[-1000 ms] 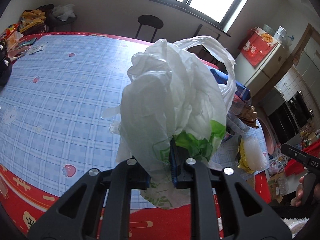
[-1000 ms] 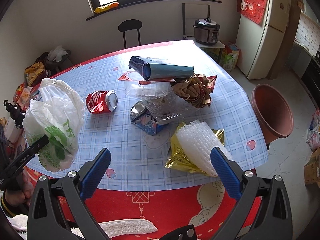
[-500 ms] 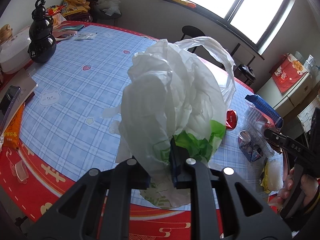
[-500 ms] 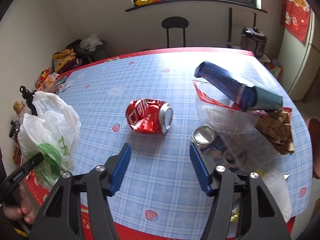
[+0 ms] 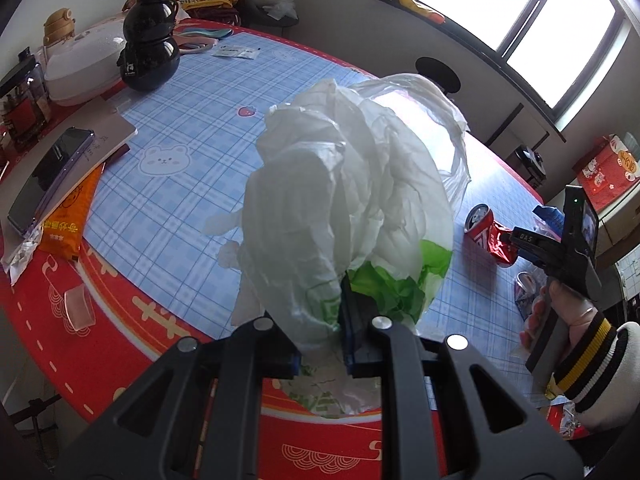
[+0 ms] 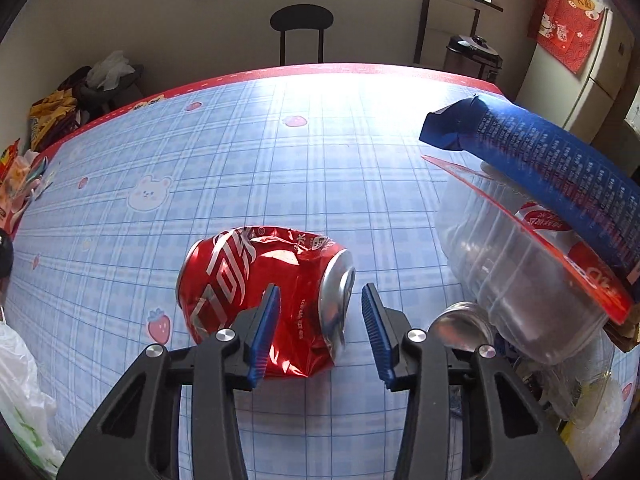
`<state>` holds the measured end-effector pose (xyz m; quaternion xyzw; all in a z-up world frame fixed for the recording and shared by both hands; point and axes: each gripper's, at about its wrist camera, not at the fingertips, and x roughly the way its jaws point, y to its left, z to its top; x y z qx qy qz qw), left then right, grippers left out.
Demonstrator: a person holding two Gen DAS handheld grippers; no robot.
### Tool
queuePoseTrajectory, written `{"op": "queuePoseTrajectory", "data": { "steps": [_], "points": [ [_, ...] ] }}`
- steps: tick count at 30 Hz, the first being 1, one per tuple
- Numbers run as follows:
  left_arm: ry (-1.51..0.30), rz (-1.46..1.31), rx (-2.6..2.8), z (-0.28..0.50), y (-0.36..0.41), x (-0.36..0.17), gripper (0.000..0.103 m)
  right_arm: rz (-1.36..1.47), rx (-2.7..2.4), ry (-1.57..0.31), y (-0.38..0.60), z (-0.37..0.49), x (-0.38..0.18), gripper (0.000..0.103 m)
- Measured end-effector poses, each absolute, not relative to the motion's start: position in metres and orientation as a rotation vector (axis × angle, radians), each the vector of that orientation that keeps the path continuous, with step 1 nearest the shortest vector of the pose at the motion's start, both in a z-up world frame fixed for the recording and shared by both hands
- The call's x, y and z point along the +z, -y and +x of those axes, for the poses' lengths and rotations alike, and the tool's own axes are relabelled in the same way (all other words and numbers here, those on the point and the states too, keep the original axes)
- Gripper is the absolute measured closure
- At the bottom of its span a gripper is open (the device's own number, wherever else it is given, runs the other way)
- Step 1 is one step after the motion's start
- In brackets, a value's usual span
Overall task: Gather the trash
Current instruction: 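Grasp the crushed red can with the right gripper while the left gripper holds the bag up, then carry bag and can over the brown bucket while the left gripper opens, dropping the bag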
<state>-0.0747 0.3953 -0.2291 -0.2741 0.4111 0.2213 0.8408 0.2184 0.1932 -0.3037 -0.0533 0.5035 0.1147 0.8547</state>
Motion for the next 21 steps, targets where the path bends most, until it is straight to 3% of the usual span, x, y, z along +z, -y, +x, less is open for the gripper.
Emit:
{"op": "queuePoseTrajectory", "data": {
  "steps": [6, 21],
  "points": [
    [-0.873, -0.598, 0.482, -0.079, -0.397, -0.231, 0.085, -0.04, 0.316, -1.086, -0.192, 0.216, -0.307, 0.079],
    [-0.885, -0.551, 0.353, -0.037, -0.358, -0.224, 0.085, -0.013, 0.588, -0.978, -0.142, 0.151, -0.261, 0.082]
  ]
}}
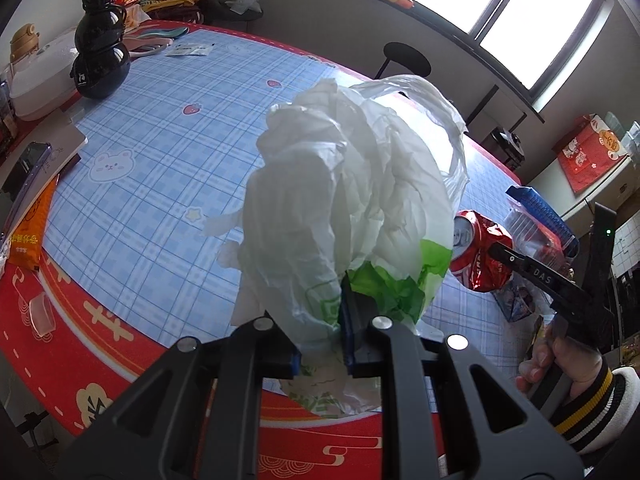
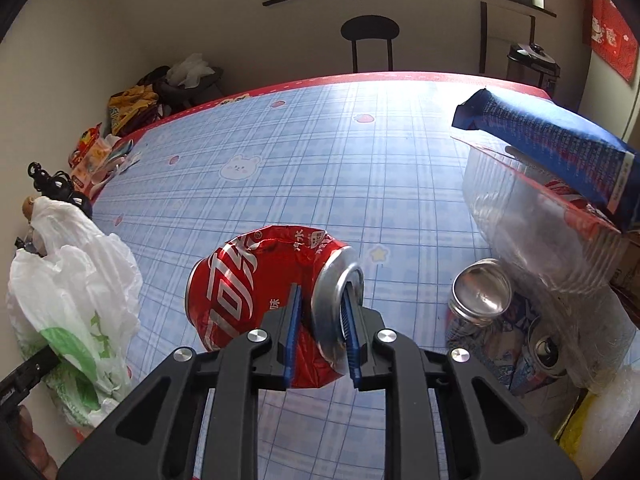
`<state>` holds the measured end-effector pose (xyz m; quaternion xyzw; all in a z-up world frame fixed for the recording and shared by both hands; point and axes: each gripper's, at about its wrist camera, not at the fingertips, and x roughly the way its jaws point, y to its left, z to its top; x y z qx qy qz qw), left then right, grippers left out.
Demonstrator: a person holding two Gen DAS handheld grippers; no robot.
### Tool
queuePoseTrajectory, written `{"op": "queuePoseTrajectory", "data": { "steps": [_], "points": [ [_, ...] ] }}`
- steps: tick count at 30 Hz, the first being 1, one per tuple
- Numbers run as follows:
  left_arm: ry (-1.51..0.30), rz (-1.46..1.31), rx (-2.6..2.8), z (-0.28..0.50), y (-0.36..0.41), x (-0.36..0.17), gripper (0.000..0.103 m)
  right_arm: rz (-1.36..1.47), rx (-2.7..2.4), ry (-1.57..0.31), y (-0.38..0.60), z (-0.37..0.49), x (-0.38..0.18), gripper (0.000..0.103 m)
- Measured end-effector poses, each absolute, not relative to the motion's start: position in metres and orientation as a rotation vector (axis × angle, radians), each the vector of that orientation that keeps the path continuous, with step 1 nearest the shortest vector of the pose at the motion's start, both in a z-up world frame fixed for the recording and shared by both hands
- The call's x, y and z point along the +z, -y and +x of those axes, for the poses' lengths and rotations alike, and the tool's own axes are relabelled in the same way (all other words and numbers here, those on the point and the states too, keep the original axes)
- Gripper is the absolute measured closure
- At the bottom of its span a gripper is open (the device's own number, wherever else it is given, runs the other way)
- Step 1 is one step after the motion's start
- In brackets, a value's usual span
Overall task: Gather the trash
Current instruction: 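Carry bag and can over the brown bucket while the left gripper opens, dropping the bag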
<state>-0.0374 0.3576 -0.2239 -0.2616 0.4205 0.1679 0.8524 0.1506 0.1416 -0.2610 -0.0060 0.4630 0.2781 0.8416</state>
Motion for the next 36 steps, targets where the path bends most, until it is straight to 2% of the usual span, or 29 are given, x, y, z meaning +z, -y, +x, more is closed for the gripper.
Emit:
{"op": "queuePoseTrajectory", "data": {
  "steps": [15, 20, 27, 36],
  "points": [
    [-0.809, -0.459, 0.242, -0.002, -0.317, -0.178, 0.085, 0.106, 0.526, -0.681, -0.02, 0.121, -0.152, 0.082],
    [-0.788, -0.402, 0.188, 0.017, -0.283, -0.16, 0.085, 0.159, 0.454, -0.63, 0.046, 0.11, -0.137, 0.082],
    [-0.752, -0.353, 0.148, 0.038, -0.21, -0.136, 0.085, 0.199, 0.418, -0.575, 0.134, 0.105, -0.126, 0.082],
    [-0.727, -0.291, 0.051, 0.085, -0.078, -0.103, 0.085, 0.28, 0.359, -0.509, 0.275, 0.111, -0.115, 0.082]
  ]
}}
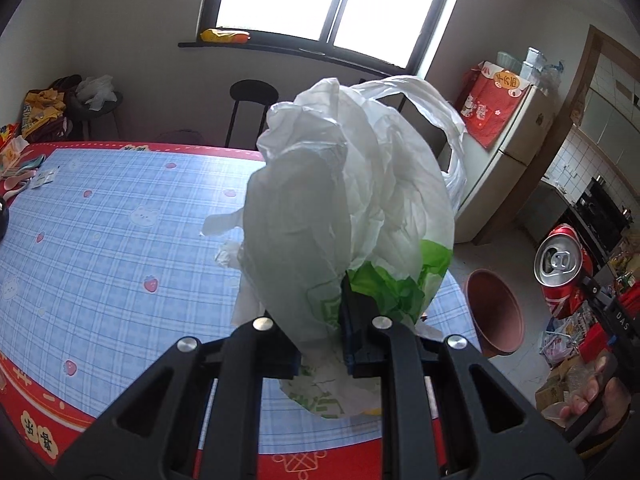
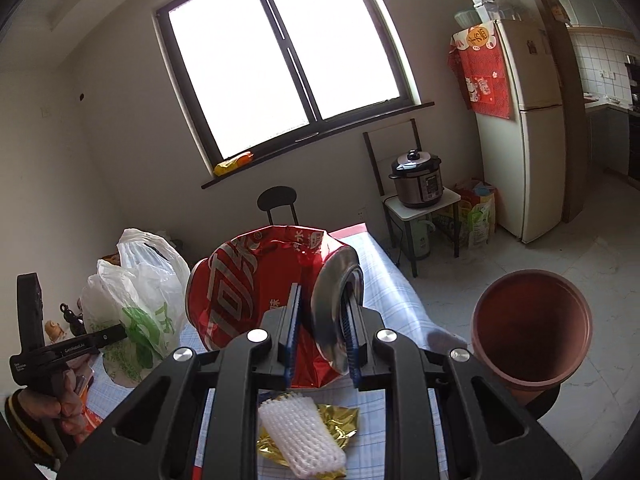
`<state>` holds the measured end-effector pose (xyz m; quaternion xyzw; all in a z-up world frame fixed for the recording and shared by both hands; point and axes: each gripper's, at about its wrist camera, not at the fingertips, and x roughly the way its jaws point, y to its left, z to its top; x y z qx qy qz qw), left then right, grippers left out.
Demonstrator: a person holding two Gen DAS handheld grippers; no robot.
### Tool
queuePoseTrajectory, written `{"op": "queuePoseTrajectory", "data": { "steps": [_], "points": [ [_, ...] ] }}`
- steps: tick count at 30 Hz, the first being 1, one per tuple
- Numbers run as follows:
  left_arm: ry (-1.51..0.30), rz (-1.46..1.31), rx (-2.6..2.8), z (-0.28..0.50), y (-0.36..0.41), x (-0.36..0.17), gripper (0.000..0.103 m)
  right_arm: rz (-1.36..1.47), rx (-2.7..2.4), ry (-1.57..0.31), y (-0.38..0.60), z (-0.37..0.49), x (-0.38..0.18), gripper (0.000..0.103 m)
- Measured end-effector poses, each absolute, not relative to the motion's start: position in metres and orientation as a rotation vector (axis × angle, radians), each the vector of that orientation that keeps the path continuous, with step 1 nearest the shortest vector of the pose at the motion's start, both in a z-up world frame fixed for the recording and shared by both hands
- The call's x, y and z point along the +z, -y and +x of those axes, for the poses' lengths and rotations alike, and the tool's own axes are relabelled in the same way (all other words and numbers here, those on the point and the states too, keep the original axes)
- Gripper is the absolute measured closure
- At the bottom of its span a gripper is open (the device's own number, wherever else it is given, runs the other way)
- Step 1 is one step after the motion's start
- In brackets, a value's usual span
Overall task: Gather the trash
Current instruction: 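Carry bag and can over the brown bucket while the left gripper opens, dropping the bag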
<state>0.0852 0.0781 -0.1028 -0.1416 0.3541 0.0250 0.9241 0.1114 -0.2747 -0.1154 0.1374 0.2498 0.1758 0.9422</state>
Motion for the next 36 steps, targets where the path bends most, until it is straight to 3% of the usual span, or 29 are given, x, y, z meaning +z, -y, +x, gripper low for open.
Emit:
{"op": "queuePoseTrajectory", "data": {
  "steps": [12, 28, 31, 32, 33, 36],
  "points": [
    [-0.735, -0.115, -0.172, 0.177, 0.114, -0.091, 0.085, 0.373, 0.159, -0.45, 0.46, 0.122, -0.124, 0.082],
    [-0.94, 0.007, -0.426, 0.31, 0.332, -0.186, 0.083, 0.452, -0.131, -0.486, 0.601, 0.083, -0.159, 0.082],
    [-0.968, 0.055, -0.453, 0.326, 0.357, -0.201, 0.067, 0.471, -0.164, -0.486, 0.614, 0.074, -0.165, 0.082],
    [-0.975, 0.071, -0.465, 0.33, 0.364, -0.205, 0.046, 0.477, -0.173, -0.488, 0.618, 0.072, -0.167, 0.082],
    [-0.971, 0.084, -0.463, 0.332, 0.366, -0.209, 0.035, 0.483, -0.18, -0.491, 0.62, 0.072, -0.169, 0.082],
    [-0.967, 0.097, -0.452, 0.342, 0.373, -0.213, 0.03, 0.498, -0.189, -0.5, 0.626, 0.072, -0.174, 0.082]
  ]
}}
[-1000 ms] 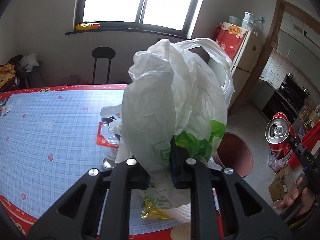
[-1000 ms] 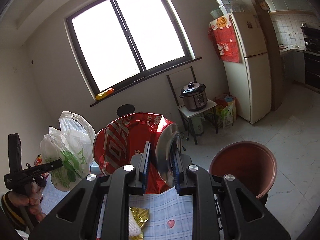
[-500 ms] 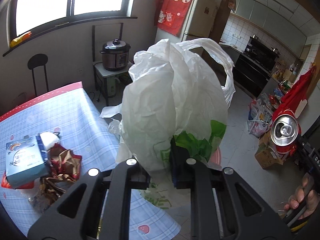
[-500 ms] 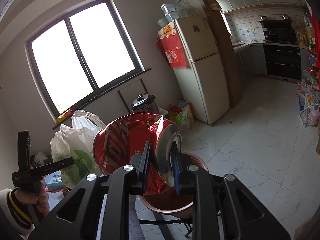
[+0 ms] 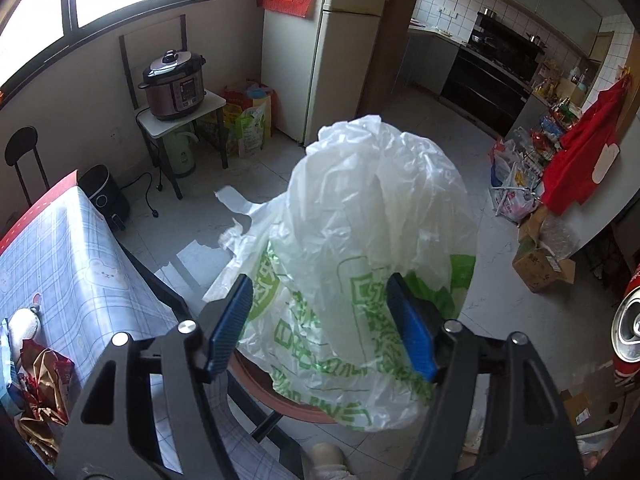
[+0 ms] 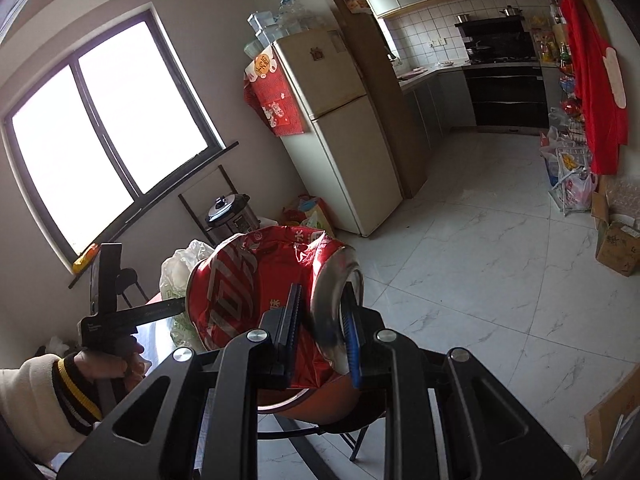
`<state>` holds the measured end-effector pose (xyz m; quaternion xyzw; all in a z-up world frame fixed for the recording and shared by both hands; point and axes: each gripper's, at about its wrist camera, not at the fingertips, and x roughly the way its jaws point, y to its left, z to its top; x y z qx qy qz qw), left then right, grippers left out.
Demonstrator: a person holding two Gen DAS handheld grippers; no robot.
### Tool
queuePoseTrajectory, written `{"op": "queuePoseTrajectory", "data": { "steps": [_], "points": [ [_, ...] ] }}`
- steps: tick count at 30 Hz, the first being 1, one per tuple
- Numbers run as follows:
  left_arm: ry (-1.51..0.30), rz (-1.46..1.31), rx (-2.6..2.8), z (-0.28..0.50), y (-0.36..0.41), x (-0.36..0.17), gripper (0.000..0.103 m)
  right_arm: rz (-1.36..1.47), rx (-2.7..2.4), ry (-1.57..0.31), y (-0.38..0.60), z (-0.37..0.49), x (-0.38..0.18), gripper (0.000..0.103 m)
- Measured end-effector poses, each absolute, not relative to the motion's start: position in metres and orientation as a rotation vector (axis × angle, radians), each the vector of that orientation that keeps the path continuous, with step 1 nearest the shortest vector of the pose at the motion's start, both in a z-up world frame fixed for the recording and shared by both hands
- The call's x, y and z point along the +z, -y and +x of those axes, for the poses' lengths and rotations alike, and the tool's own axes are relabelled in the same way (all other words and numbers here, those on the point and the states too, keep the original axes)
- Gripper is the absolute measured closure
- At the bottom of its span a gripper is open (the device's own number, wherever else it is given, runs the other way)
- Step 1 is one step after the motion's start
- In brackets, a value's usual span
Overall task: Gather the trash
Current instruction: 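Carry bag and can over the brown bucket while the left gripper opens, dropping the bag, then open the right gripper to drop the red can into the bucket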
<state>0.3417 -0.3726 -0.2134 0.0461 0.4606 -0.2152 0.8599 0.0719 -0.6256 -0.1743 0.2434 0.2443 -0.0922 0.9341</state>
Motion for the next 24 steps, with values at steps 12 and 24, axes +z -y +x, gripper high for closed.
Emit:
{"op": "queuePoseTrajectory", "data": {
  "steps": [12, 24],
  "points": [
    [-0.894, 0.041, -0.377, 0.328, 0.318, -0.185, 0.015, 0.489, -0.111, -0.517, 0.608, 0.099, -0.178, 0.082],
    [-0.754, -0.038, -0.143, 0.243, 0.188, -0.123, 0.007, 0.393, 0.028, -0.637, 0.56, 0.19, -0.196, 0.082]
  ]
}}
